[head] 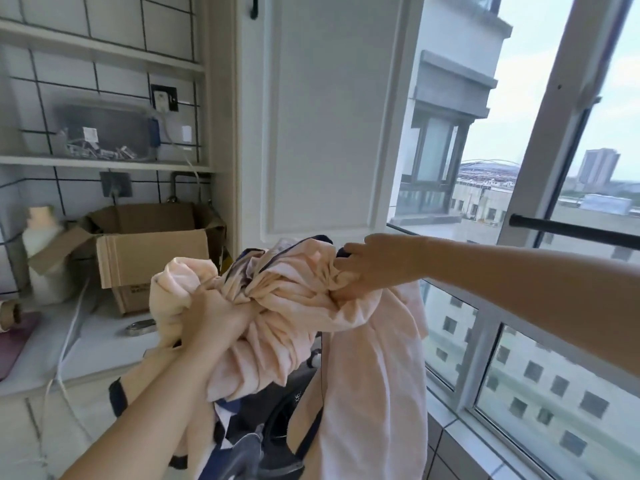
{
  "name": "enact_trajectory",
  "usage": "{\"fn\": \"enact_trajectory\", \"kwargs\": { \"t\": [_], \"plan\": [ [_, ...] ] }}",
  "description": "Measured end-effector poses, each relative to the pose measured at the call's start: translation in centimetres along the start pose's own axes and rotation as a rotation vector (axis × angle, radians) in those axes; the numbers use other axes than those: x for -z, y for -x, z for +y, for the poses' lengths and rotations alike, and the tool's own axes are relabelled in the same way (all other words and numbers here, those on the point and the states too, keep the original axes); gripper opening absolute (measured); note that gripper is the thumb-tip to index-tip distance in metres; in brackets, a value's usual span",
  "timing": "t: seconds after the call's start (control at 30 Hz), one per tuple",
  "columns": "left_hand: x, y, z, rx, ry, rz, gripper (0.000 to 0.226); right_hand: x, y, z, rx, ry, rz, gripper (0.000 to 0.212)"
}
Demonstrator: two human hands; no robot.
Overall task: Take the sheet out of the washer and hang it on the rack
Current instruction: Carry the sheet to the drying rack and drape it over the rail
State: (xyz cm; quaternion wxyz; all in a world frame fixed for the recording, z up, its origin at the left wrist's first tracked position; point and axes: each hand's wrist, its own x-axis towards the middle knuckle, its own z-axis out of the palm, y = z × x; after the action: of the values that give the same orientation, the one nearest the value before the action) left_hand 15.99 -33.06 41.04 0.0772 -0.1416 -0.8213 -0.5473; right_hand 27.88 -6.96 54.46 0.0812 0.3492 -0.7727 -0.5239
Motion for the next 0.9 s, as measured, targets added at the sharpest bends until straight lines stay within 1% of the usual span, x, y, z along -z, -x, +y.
{"fn": "enact_trajectory", "kwargs": {
  "t": [0.07,0.2,0.27,0.4,0.57,0.63,0.77,0.9],
  "plan": [
    [-1.1,-0.5,1.8,0.007,0.029,0.013,0.048,-0.2,1.4,1.7,-0.037,0.037,-0.023,0.071],
    [-2.8,-1.9,5.1,0.038,0.133,0.072,0.054,-0.9,3.8,4.7,-0.161,0.049,-0.041,0.081],
    [-3.5,-2.4,6.9,0.048,0.135,0.076,0.053,-1.4,5.0,6.0,-0.219,0.047,-0.037,0.081],
    [-5.1,-2.8,10.3,-0.022,0.109,0.107,0.042,-3.2,7.7,8.0,-0.312,0.082,-0.080,0.081],
    [-7.1,-3.3,14.4,-0.057,0.112,0.082,0.050,-5.2,11.3,9.6,-0.445,0.147,-0.092,0.075],
    [-7.9,-3.4,16.2,-0.070,0.139,0.066,0.049,-5.9,13.0,10.2,-0.496,0.179,-0.088,0.073],
    [-9.6,-3.3,19.6,-0.135,0.198,0.044,0.042,-6.0,16.7,11.2,-0.565,0.218,-0.145,0.077],
    [-11.6,-2.8,22.5,-0.211,0.183,0.026,0.049,-5.6,20.0,12.2,-0.638,0.203,-0.164,0.074]
  ]
}}
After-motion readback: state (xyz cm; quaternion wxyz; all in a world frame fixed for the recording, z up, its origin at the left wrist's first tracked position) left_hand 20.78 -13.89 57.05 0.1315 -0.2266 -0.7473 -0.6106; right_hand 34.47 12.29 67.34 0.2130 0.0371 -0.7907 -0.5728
